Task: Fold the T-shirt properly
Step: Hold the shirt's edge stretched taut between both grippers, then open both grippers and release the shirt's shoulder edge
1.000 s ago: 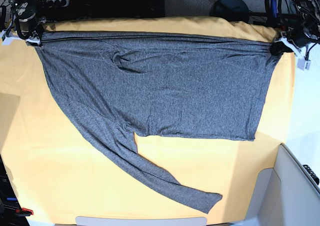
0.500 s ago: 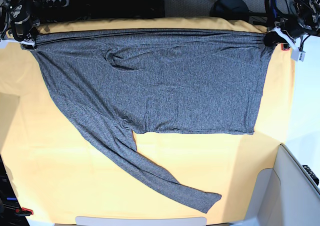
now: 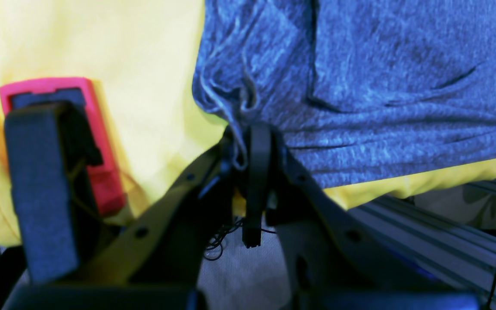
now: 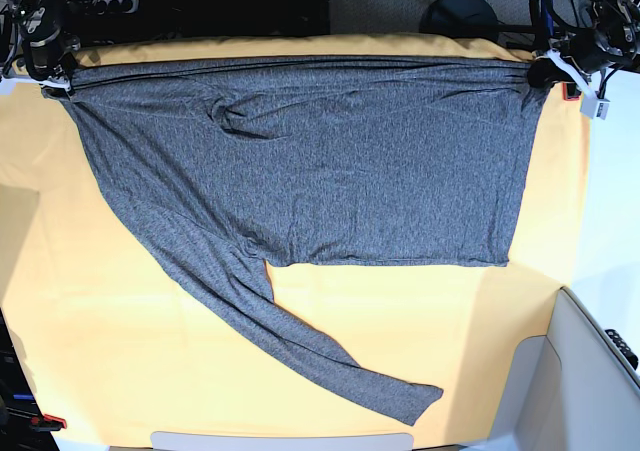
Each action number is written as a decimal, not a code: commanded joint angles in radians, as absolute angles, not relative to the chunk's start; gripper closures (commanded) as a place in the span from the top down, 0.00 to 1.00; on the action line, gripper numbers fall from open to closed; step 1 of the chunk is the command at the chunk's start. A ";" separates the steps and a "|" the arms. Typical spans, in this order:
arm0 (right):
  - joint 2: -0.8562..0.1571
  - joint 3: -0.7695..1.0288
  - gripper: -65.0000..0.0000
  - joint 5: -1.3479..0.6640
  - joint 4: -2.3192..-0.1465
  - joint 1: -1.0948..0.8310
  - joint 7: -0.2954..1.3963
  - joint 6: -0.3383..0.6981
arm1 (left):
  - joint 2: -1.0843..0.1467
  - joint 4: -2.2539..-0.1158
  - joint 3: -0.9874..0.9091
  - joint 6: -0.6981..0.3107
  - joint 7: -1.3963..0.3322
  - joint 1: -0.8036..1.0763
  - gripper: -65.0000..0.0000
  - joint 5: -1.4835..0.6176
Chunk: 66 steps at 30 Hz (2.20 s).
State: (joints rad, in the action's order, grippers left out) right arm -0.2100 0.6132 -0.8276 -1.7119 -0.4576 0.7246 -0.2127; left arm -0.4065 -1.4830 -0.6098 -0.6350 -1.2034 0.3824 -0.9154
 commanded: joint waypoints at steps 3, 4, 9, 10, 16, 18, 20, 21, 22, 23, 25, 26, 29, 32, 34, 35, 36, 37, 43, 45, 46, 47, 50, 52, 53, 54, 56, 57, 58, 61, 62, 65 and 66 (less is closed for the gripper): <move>-0.217 0.622 0.00 -0.783 -1.702 -0.479 0.750 -0.260 | -0.421 -1.489 -0.618 -0.622 -1.230 0.394 0.00 -0.865; -0.217 0.622 0.00 -0.783 -1.702 -0.479 0.750 -0.260 | -0.421 -1.489 -0.618 -0.622 -1.230 0.394 0.00 -0.865; -0.216 0.622 0.00 -0.786 -1.675 -0.476 0.750 -0.260 | -0.421 -1.488 -0.613 -0.622 -1.230 0.394 0.00 -0.865; -0.216 0.622 0.00 -0.789 -1.662 -0.473 0.750 -0.260 | -0.421 -1.486 -0.613 -0.622 -1.230 0.394 0.00 -0.865; -0.180 0.627 0.11 -0.791 -1.650 -0.473 0.750 -0.260 | -0.421 -1.486 -0.613 -0.621 -1.230 0.394 0.04 -0.865; -0.174 0.624 0.16 -0.791 -1.650 -0.475 0.750 -0.260 | -0.421 -1.486 -0.613 -0.621 -1.230 0.394 0.09 -0.865; -0.168 0.624 0.18 -0.791 -1.650 -0.475 0.750 -0.260 | -0.421 -1.486 -0.613 -0.621 -1.230 0.394 0.15 -0.865; -0.168 0.624 0.19 -0.791 -1.650 -0.476 0.750 -0.260 | -0.421 -1.486 -0.615 -0.621 -1.230 0.394 0.18 -0.865; -0.168 0.624 0.19 -0.791 -1.650 -0.478 0.751 -0.260 | -0.421 -1.486 -0.616 -0.621 -1.230 0.394 0.20 -0.865; -0.168 0.624 0.19 -0.791 -1.650 -0.478 0.753 -0.260 | -0.421 -1.486 -0.616 -0.621 -1.230 0.394 0.21 -0.865; -0.168 0.630 0.19 -0.791 -1.650 -0.473 0.800 -0.260 | -0.421 -1.486 -0.616 -0.621 -1.230 0.394 0.24 -0.863; -0.170 0.631 0.19 -0.791 -1.650 -0.470 0.837 -0.260 | -0.421 -1.486 -0.618 -0.621 -1.230 0.394 0.25 -0.863; -0.176 0.631 0.19 -0.791 -1.652 -0.469 0.895 -0.260 | -0.424 -1.486 -0.618 -0.621 -1.230 0.394 0.28 -0.863; -0.176 0.631 0.19 -0.791 -1.652 -0.473 0.898 -0.260 | -0.424 -1.488 -0.618 -0.621 -1.230 0.394 0.29 -0.863; -0.176 0.631 0.19 -0.791 -1.652 -0.479 0.900 -0.260 | -0.426 -1.488 -0.619 -0.621 -1.230 0.394 0.30 -0.863; -0.177 0.631 0.19 -0.789 -1.652 -0.481 0.900 -0.260 | -0.426 -1.488 -0.619 -0.621 -1.230 0.394 0.30 -0.863; -0.177 0.631 0.19 -0.788 -1.652 -0.489 0.900 -0.262 | -0.426 -1.489 -0.619 -0.621 -1.230 0.394 0.30 -0.863; -0.179 0.631 0.19 -0.788 -1.652 -0.498 0.900 -0.262 | -0.427 -1.489 -0.619 -0.621 -1.230 0.394 0.30 -0.863; -0.197 0.631 0.19 -0.791 -1.664 -0.530 0.900 -0.265 | -0.441 -1.489 -0.622 -0.621 -1.230 0.394 0.30 -0.863; -0.197 0.631 0.19 -0.791 -1.682 -0.532 0.900 -0.263 | -0.441 -1.489 -0.642 -0.621 -1.230 0.394 0.30 -0.863; -0.197 0.631 0.19 -0.791 -1.689 -0.535 0.900 -0.262 | -0.441 -1.489 -0.654 -0.621 -1.230 0.394 0.30 -0.863; -0.197 0.631 0.19 -0.791 -1.690 -0.535 0.900 -0.260 | -0.441 -1.489 -0.657 -0.621 -1.230 0.394 0.30 -0.863; -0.196 0.628 0.19 -0.791 -1.693 -0.529 0.900 -0.260 | -0.443 -1.489 -0.657 -0.621 -1.230 0.394 0.30 -0.863; -0.194 0.624 0.19 -0.791 -1.693 -0.527 0.900 -0.260 | -0.443 -1.489 -0.656 -0.621 -1.230 0.394 0.30 -0.863; -0.193 0.624 0.21 -0.791 -1.695 -0.526 0.900 -0.260 | -0.443 -1.489 -0.656 -0.621 -1.230 0.394 0.30 -0.863; -0.191 0.624 0.24 -0.791 -1.695 -0.519 0.900 -0.260 | -0.443 -1.489 -0.654 -0.621 -1.230 0.394 0.30 -0.863; -0.191 0.625 0.33 -0.791 -1.692 -0.512 0.924 -0.260 | -0.443 -1.489 -0.654 -0.621 -1.230 0.394 0.30 -0.863; -0.189 0.630 0.38 -0.791 -1.692 -0.506 0.951 -0.260 | -0.443 -1.489 -0.654 -0.621 -1.230 0.394 0.30 -0.863; -0.188 0.630 0.43 -0.791 -1.692 -0.493 0.972 -0.260 | -0.443 -1.489 -0.654 -0.621 -1.230 0.394 0.30 -0.863; -0.188 0.630 0.56 -0.791 -1.692 -0.483 1.003 -0.260 | -0.443 -1.489 -0.654 -0.621 -1.230 0.394 0.30 -0.863; -0.188 0.627 0.58 -0.791 -1.695 -0.483 1.003 -0.260 | -0.443 -1.489 -0.654 -0.621 -1.230 0.394 0.30 -0.863; -0.188 0.625 0.59 -0.791 -1.695 -0.483 1.003 -0.260 | -0.443 -1.489 -0.654 -0.621 -1.230 0.394 0.30 -0.863; -0.188 0.625 0.59 -0.791 -1.695 -0.483 1.003 -0.260 | -0.443 -1.489 -0.654 -0.621 -1.233 0.394 0.30 -0.863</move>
